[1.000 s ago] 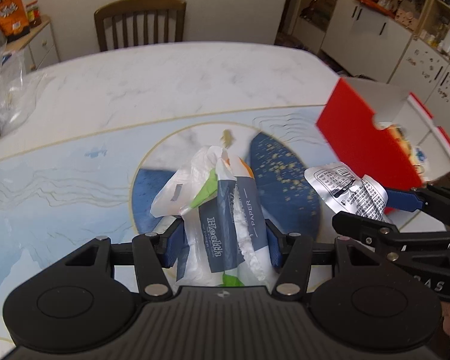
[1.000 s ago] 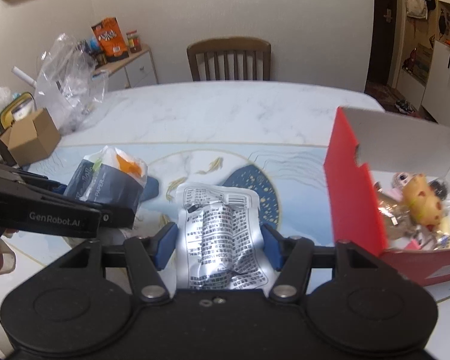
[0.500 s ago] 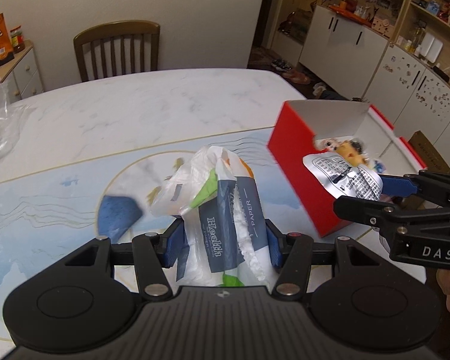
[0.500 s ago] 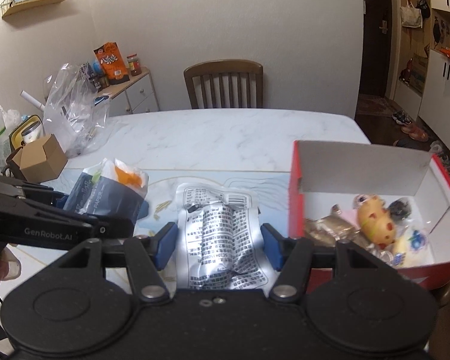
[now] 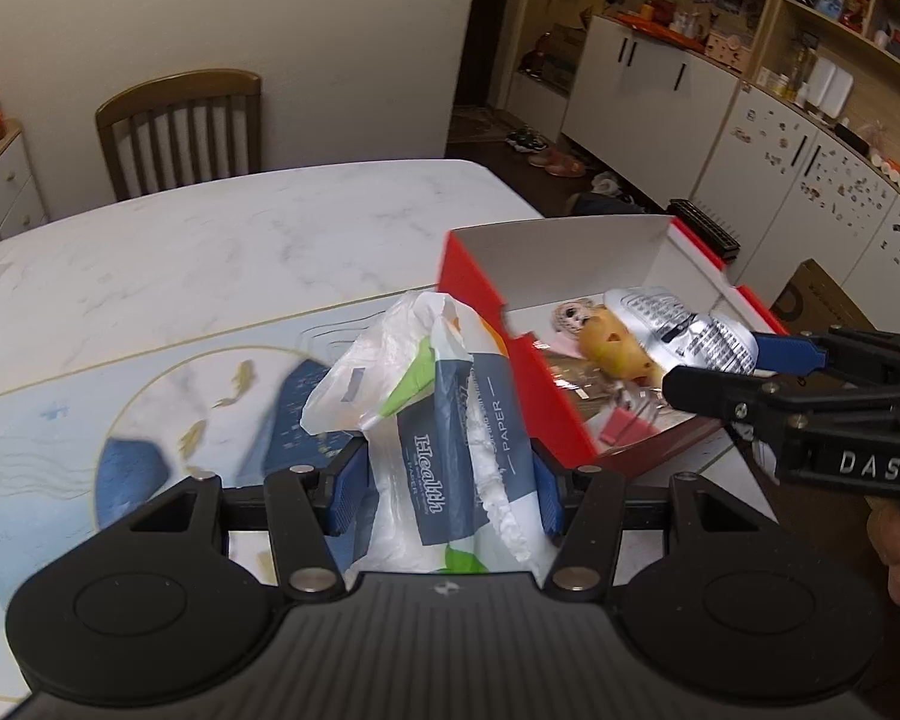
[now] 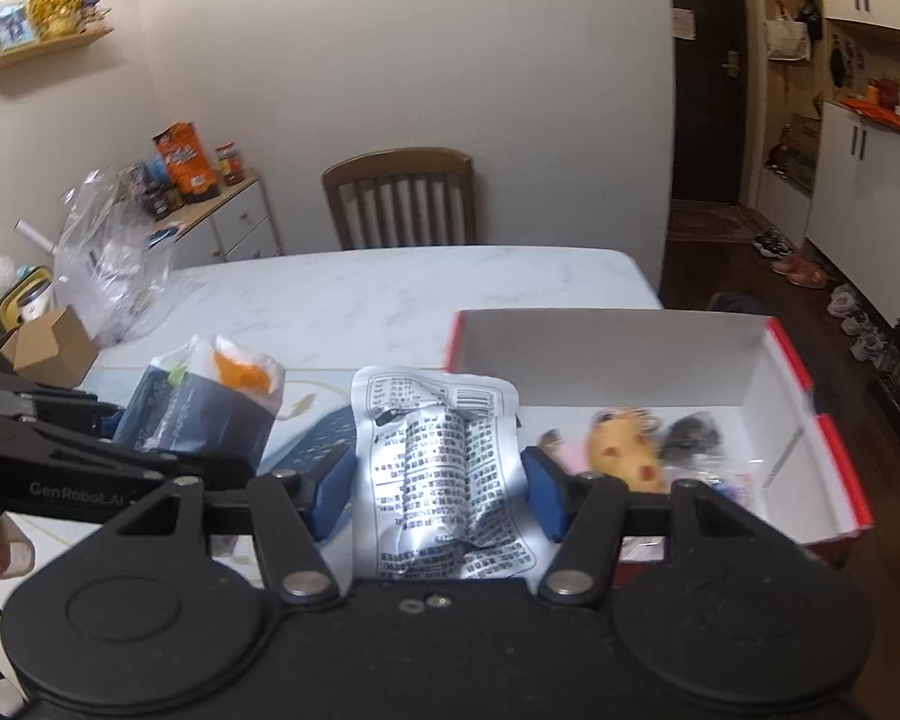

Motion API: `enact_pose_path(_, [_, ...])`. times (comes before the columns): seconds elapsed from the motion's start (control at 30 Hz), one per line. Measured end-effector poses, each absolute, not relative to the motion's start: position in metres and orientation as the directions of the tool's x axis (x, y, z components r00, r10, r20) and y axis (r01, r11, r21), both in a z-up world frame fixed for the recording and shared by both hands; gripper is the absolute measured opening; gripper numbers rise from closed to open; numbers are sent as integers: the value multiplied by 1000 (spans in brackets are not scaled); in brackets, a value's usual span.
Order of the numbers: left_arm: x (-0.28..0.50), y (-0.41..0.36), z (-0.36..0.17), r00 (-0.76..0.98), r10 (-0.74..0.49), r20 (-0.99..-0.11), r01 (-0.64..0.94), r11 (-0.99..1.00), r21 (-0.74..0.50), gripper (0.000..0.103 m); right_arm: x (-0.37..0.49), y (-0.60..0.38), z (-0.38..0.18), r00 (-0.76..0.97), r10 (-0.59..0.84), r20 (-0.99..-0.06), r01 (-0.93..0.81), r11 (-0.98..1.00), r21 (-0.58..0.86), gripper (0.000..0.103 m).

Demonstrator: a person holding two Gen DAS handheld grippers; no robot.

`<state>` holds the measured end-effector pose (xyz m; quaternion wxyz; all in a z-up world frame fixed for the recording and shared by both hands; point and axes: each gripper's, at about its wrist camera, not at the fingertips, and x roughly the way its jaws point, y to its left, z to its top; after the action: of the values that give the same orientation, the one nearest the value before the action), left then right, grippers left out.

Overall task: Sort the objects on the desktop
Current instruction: 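Carry the tissue pack and foil packet over into the red shoebox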

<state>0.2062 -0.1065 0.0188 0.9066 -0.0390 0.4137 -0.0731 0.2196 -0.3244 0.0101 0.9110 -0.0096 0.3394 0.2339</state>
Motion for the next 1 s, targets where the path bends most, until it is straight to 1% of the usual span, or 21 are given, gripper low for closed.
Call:
enact_pose_path(0.53, [246,-183,20,636,-219,-740,222,970,-97,54,239,-401,10,733,309,-607,-310,945,107,60])
enact_pose_path(1.0, [288,-207,11,640,-210,-739,266,963,-44,54,273,-425,-9,723,252,-644,-253,963,93,60])
